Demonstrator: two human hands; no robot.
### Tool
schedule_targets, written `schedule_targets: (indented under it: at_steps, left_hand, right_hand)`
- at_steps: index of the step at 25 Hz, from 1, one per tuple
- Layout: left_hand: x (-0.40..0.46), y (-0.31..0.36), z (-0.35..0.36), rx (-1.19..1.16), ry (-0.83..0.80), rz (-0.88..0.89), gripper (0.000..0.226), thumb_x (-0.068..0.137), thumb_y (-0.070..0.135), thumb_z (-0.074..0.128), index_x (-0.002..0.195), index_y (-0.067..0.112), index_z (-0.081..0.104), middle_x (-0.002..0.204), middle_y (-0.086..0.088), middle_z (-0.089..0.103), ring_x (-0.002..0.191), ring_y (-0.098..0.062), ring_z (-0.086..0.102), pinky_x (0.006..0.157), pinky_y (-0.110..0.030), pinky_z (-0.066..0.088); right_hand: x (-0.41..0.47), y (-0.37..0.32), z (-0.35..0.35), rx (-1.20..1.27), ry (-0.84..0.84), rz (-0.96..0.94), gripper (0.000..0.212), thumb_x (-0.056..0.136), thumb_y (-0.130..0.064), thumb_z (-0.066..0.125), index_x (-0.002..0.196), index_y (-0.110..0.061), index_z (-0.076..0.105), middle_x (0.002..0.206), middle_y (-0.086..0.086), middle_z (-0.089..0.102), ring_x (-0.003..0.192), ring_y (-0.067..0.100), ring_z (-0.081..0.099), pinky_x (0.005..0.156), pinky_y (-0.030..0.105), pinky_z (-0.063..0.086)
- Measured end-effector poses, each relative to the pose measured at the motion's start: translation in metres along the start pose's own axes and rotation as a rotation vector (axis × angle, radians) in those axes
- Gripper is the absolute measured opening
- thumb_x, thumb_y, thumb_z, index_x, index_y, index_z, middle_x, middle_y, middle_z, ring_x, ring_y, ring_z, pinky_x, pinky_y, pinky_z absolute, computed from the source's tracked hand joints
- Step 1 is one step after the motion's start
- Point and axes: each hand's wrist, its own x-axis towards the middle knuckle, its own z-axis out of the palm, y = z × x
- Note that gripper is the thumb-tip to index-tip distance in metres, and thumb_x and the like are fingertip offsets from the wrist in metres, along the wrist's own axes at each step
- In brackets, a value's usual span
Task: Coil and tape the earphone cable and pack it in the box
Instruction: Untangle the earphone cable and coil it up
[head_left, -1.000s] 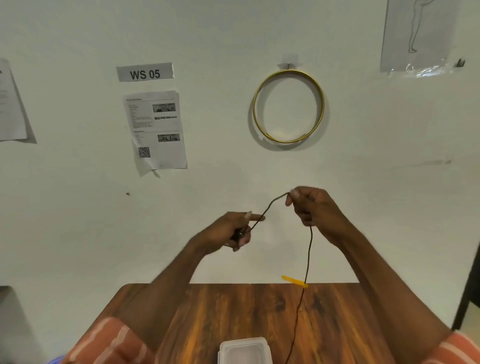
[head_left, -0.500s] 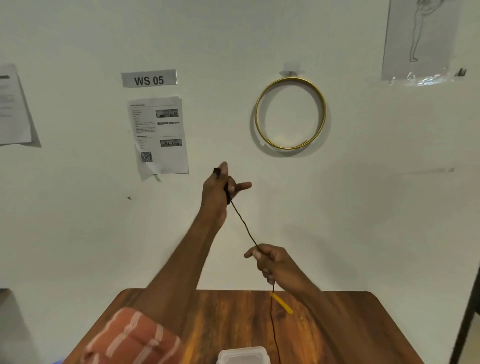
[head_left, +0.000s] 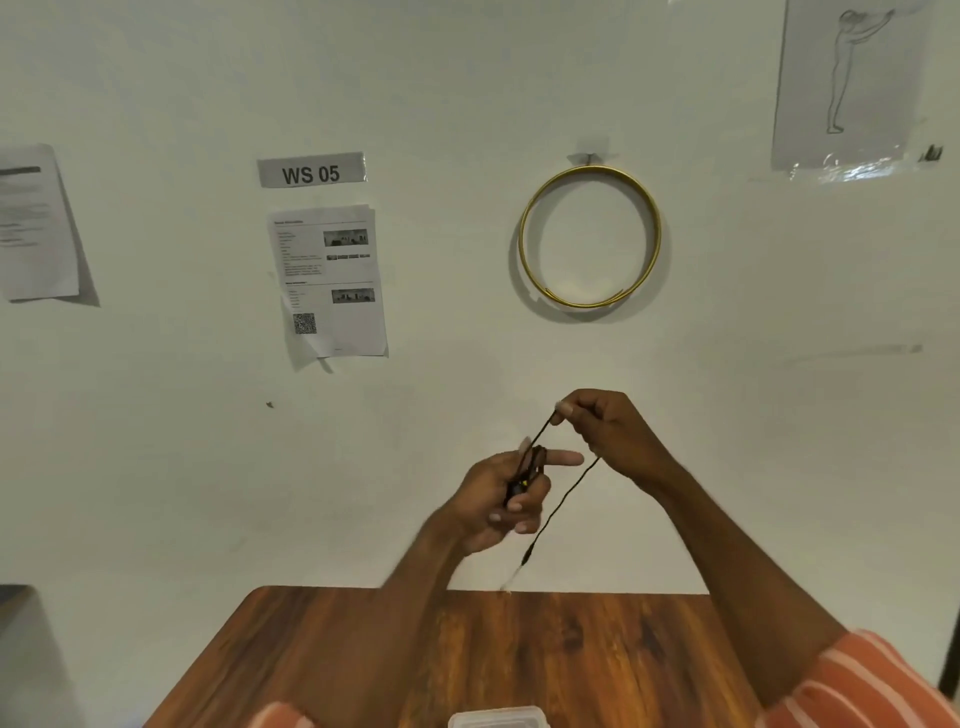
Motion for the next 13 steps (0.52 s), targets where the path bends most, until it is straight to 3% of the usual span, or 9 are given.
schedule_targets:
  at_steps: [2,4,6,9,11,13]
  left_hand:
    - [0.005,0.005,0.013,-0.241,-0.031,0.094,0.066,0.105,0.048,0.019,0.134,-0.002,0.052,0.045,0.004,0.03,0.029,-0.005,0.018,0.038,-0.019,0.031]
    - [0.012,0.017,0.018,-0.321,0.027,0.206,0.064,0.104,0.045,0.025,0.134,-0.006,0.049,0.045,0.005,0.036,0.027,-0.003,0.027,0.038,-0.018,0.034]
    - [0.021,0.034,0.016,-0.236,0.172,0.294,0.058,0.104,0.039,0.031,0.136,-0.007,0.046,0.048,0.005,0.041,0.029,-0.003,0.029,0.041,-0.02,0.038]
    - [0.034,0.061,0.004,-0.043,0.479,0.408,0.049,0.106,0.033,0.035,0.131,-0.007,0.047,0.049,0.005,0.046,0.034,-0.009,0.04,0.051,-0.025,0.05]
    - [0.038,0.078,-0.013,0.075,0.592,0.484,0.031,0.106,0.027,0.037,0.112,0.002,0.054,0.049,0.002,0.049,0.041,-0.016,0.055,0.062,-0.03,0.058]
    - [0.036,0.09,-0.033,0.324,0.687,0.487,0.024,0.106,0.024,0.037,0.094,0.012,0.054,0.053,-0.006,0.051,0.051,-0.018,0.068,0.075,-0.025,0.058]
  right_hand:
    - [0.006,0.013,0.01,0.111,-0.018,0.05,0.031,0.099,-0.017,0.054,0.071,-0.019,0.067,0.047,-0.014,0.043,0.046,0.004,0.035,0.048,0.019,0.031]
    - [0.003,0.029,0.023,0.212,-0.015,0.12,0.035,0.099,-0.021,0.053,0.067,-0.025,0.066,0.054,-0.004,0.043,0.049,0.011,0.036,0.052,0.027,0.034]
    - [-0.008,0.041,0.039,0.265,-0.059,0.168,0.026,0.098,-0.022,0.055,0.076,-0.021,0.069,0.06,0.001,0.048,0.055,0.013,0.042,0.06,0.032,0.041]
    - [-0.035,0.05,0.059,0.313,-0.188,0.206,0.014,0.094,-0.016,0.062,0.098,-0.01,0.073,0.064,0.003,0.056,0.061,0.013,0.051,0.067,0.028,0.046]
    - [-0.057,0.05,0.068,0.376,-0.262,0.262,0.018,0.093,-0.016,0.063,0.107,-0.009,0.072,0.065,0.007,0.061,0.058,0.015,0.055,0.063,0.027,0.048]
    - [-0.076,0.046,0.068,0.466,-0.31,0.303,0.02,0.094,-0.017,0.062,0.11,-0.01,0.071,0.067,0.011,0.063,0.045,0.013,0.048,0.049,0.024,0.042]
